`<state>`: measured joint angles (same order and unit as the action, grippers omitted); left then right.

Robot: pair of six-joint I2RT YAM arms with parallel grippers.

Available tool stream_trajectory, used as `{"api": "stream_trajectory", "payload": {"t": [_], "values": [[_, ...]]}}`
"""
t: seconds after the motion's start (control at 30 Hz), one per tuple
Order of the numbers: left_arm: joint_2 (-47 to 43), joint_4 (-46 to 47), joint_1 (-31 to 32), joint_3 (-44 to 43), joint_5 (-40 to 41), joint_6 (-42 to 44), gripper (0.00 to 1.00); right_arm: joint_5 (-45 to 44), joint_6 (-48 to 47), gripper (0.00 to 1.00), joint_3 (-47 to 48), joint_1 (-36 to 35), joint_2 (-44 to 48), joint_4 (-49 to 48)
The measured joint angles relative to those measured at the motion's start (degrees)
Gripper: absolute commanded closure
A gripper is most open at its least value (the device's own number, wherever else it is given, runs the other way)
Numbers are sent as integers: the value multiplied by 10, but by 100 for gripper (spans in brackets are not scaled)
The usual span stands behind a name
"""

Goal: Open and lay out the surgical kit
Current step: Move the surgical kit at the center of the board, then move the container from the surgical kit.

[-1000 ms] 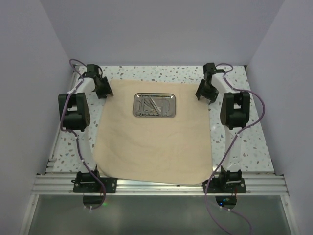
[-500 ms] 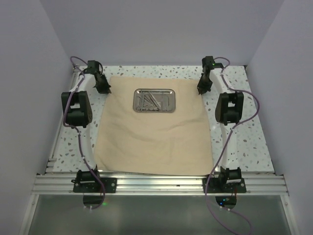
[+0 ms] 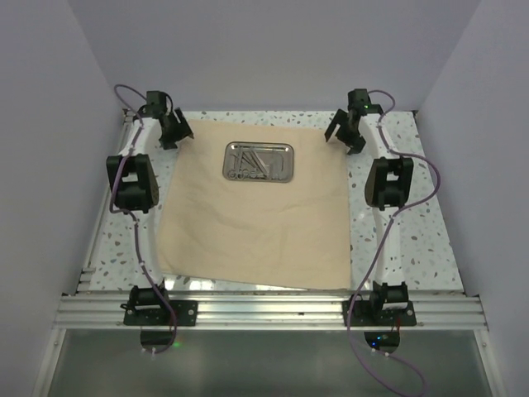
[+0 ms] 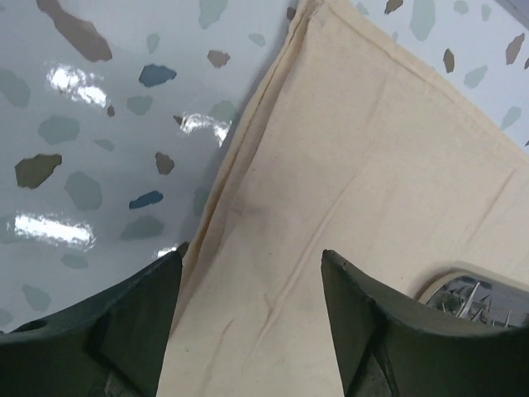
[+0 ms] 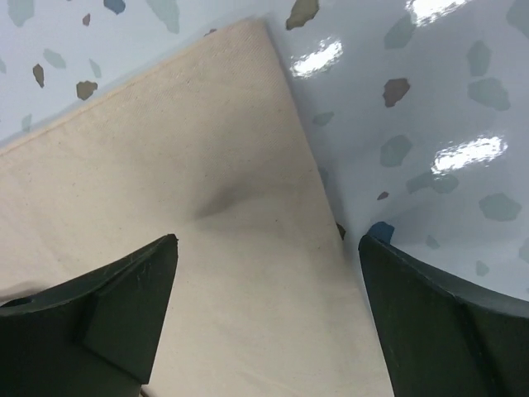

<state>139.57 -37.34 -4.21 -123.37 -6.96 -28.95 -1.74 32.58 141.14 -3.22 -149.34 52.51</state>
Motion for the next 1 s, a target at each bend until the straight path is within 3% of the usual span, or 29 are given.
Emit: {"api": "stream_trajectory", "payload": {"t": [0.13,0.3,0.63,1.0], "values": [[-37,-2,5,43,15,-5,36,14,5,11,-14,14,15,-8],[-82,5,30,52,17,-5,43,37,22,11,-43,13,64,-12],[-90,11,139,64,-5,-3,51,65,28,28,-64,-98,108,-24],[-87,13,146,106,-7,9,57,77,30,39,-94,-150,77,-23]]}}
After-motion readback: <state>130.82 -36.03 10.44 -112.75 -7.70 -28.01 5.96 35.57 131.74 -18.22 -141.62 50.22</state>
